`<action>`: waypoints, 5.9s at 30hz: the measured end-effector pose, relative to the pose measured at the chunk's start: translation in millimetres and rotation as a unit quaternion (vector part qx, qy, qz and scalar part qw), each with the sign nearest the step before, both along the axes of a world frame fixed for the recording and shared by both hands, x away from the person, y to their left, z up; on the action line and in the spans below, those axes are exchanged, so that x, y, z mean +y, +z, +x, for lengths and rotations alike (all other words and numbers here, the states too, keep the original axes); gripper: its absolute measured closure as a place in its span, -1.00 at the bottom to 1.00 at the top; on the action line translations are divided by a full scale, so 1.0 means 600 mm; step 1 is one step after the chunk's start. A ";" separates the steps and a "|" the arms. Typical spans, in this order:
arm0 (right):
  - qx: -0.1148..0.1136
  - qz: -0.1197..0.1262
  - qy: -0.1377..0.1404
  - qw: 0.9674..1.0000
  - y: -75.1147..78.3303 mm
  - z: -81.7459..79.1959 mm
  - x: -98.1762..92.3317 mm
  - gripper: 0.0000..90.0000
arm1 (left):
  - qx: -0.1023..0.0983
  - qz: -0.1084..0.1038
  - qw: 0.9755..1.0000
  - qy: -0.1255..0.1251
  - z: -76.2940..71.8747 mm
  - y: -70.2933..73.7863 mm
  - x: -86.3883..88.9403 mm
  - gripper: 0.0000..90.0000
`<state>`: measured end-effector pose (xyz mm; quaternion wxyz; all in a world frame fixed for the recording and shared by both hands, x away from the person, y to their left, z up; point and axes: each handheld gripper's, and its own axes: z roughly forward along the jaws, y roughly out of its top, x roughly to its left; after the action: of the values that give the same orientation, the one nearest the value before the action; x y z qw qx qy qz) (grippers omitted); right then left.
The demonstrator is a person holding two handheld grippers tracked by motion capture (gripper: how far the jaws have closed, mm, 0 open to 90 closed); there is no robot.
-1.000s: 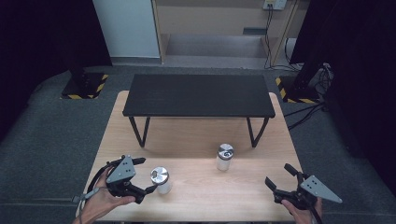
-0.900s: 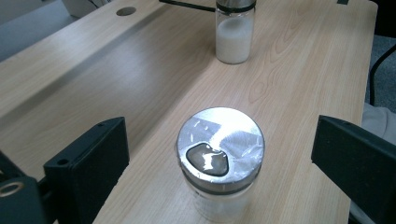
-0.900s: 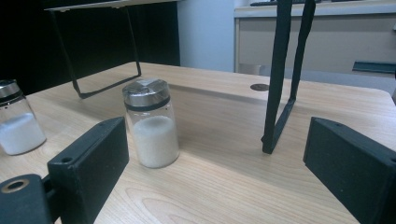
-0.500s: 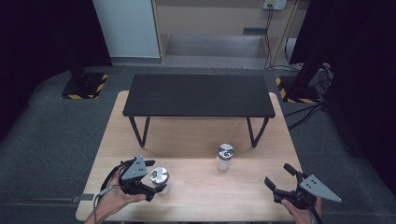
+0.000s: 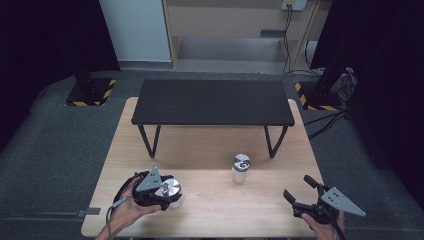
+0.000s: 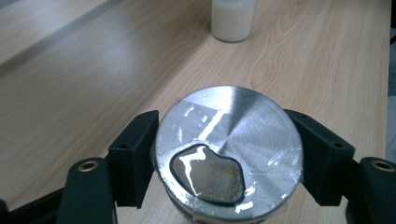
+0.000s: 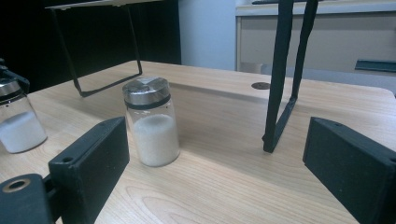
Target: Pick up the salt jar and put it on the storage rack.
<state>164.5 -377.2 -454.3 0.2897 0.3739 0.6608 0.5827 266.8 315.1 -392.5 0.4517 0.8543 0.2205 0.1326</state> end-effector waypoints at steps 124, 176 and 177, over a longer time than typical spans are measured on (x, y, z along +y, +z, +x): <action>-0.004 0.000 0.014 1.000 -0.002 0.005 -0.007 -0.84 | -0.085 -0.136 0.980 0.115 0.161 0.351 -0.034 -0.82; 0.000 -0.008 0.015 1.000 0.001 0.003 -0.004 -0.84 | -0.107 -0.165 0.979 0.059 0.010 0.100 0.006 -0.89; 0.000 -0.008 0.016 1.000 0.000 0.004 -0.004 -0.84 | -0.108 -0.160 0.979 0.061 0.008 0.096 0.007 -0.89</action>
<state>166.6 -379.8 -454.1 0.2832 0.3614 0.6713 0.5818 271.8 319.0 -335.2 0.5949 0.7366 0.2403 0.2139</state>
